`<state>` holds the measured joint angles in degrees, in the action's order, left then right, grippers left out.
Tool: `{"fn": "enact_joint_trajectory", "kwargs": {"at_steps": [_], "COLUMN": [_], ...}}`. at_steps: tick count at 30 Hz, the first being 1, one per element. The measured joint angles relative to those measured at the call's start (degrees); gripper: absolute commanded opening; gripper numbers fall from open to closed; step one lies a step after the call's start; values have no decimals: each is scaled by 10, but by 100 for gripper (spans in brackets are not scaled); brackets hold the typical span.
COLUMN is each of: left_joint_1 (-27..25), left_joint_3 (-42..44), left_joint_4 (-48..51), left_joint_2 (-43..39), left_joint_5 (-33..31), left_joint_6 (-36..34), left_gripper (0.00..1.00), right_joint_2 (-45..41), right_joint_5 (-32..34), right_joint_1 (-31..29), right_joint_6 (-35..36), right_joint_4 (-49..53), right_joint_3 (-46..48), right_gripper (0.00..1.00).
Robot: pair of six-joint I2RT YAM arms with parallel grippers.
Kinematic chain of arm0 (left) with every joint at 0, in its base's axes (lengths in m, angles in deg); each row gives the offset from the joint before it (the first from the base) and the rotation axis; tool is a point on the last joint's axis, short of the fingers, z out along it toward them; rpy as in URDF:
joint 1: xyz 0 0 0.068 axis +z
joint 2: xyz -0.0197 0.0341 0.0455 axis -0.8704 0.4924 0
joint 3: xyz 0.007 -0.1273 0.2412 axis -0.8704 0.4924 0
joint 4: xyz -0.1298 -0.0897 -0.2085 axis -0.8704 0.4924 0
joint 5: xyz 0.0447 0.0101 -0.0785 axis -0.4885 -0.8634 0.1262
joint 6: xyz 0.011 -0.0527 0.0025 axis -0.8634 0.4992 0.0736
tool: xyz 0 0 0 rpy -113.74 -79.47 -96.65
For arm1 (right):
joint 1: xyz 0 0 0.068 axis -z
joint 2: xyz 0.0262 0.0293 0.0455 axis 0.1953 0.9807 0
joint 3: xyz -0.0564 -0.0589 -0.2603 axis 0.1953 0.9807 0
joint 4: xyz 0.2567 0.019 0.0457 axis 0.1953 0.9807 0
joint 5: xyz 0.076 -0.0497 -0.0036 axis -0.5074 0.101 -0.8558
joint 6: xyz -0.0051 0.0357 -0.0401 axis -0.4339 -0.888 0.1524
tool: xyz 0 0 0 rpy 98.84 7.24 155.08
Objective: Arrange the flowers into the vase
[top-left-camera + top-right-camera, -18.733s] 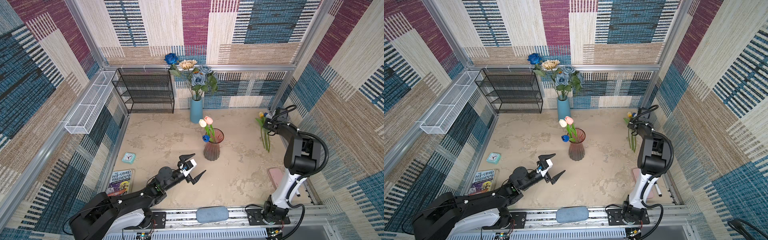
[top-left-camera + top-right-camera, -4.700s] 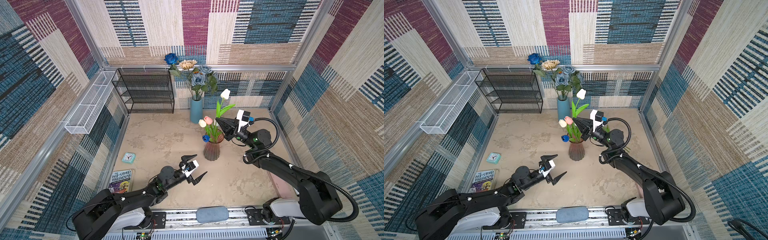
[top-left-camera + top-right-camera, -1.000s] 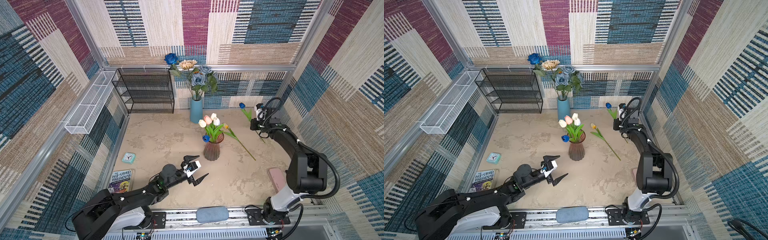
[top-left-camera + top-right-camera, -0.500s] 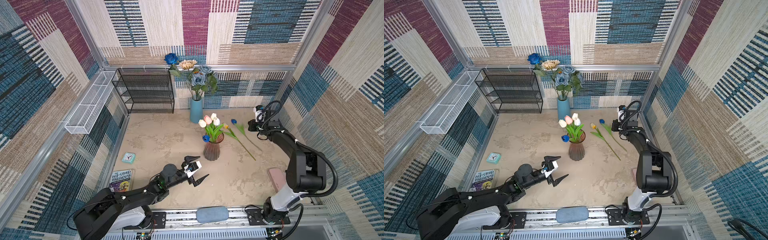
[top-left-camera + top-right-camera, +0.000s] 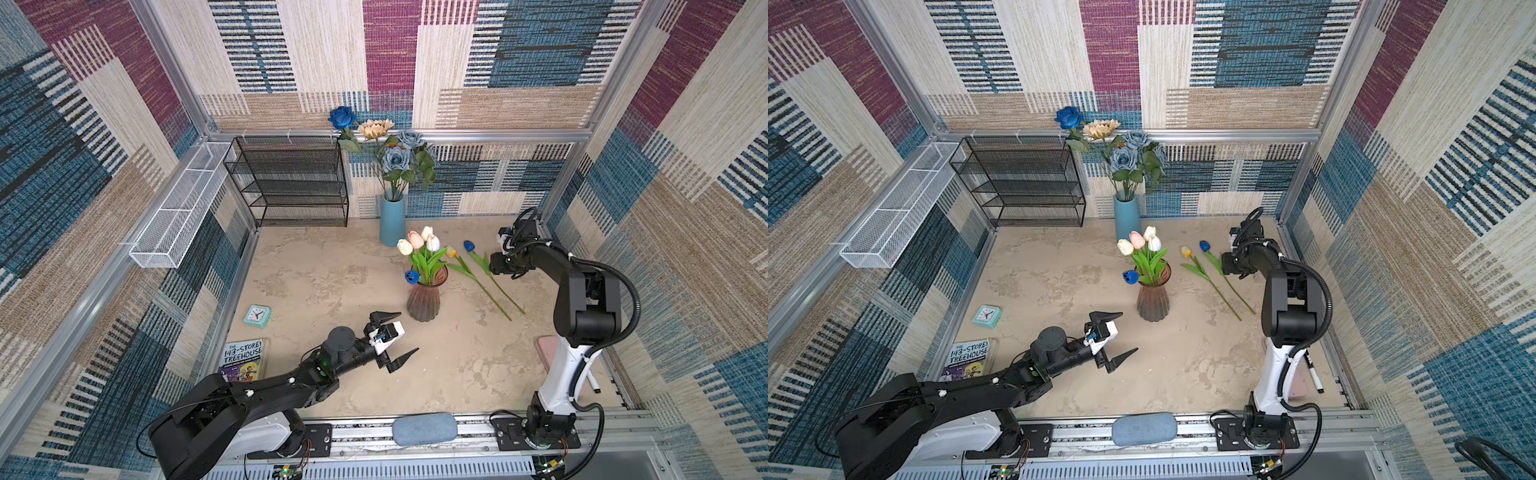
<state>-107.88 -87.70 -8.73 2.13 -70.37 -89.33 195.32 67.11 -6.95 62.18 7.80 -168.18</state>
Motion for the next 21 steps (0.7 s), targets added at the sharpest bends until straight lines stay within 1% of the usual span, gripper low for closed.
{"fn": "enact_joint_trajectory", "kwargs": {"at_steps": [3,7,14,17,19,21], "left_joint_1": [0,0,0,0,0,0], "left_joint_3": [-2,-5,-5,-5,-5,-5], "left_joint_4": [2,3,3,4,5,5], "left_joint_2": [0,5,5,5,4,4], "left_joint_5": [0,0,0,0,0,0], "left_joint_6": [0,0,0,0,0,0], "left_gripper": [100,100,100,100,100,100], "right_joint_2": [23,50,67,70,73,77], "right_joint_5": [23,46,47,43,40,38], "right_joint_1": [0,-9,-29,-32,-33,-35], "right_joint_6": [23,41,58,58,58,57], "right_joint_4": [45,78,94,97,102,101], "right_joint_3": [-21,-53,-64,-68,-71,-74], "right_gripper": [59,59,56,44,29,19]}}
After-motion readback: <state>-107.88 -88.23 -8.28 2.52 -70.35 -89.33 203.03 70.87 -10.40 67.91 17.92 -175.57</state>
